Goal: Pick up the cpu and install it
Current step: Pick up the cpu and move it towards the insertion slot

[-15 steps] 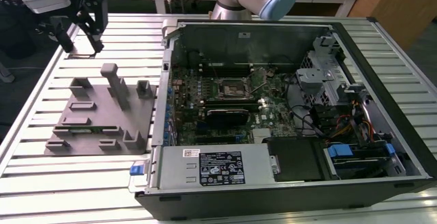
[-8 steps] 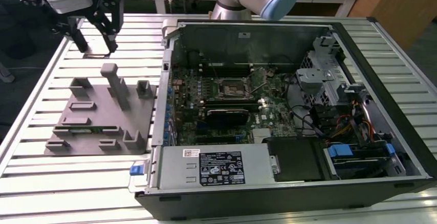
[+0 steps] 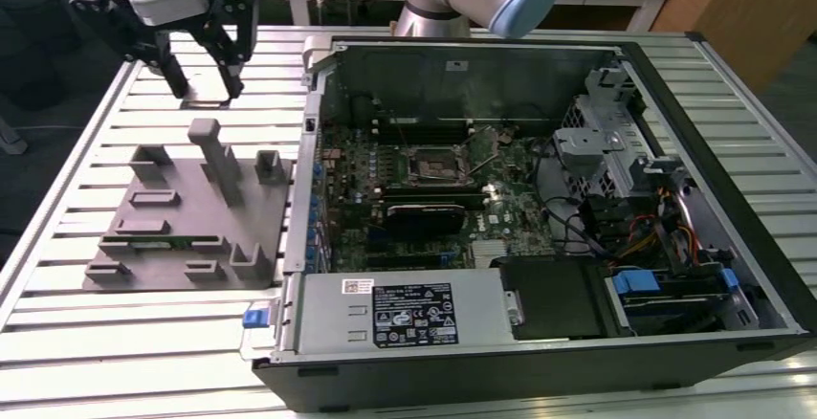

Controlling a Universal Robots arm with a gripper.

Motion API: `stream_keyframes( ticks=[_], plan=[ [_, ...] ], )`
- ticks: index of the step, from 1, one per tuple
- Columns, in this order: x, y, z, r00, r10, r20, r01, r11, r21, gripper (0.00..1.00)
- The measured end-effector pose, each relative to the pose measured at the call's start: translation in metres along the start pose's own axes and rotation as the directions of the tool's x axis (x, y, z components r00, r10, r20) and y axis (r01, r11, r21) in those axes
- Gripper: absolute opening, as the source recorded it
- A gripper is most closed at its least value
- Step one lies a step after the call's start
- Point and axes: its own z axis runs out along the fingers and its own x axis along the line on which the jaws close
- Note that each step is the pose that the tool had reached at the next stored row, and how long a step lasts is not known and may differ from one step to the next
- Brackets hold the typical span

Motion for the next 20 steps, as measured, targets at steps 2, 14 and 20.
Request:
stream_keyframes(
  ticks=[2,14,20],
  plan=[
    [-0.0062,0.0003,0.0002,1.0,0.0,0.0,0.0,1.0,0.0,0.55],
    [-0.0438,0.0024,0.0017,1.0,0.0,0.0,0.0,1.0,-0.0004,0.55],
    [-0.0641,0.0034,0.0024,1.0,0.0,-0.0001,0.0,1.0,-0.0003,0.55]
  ],
)
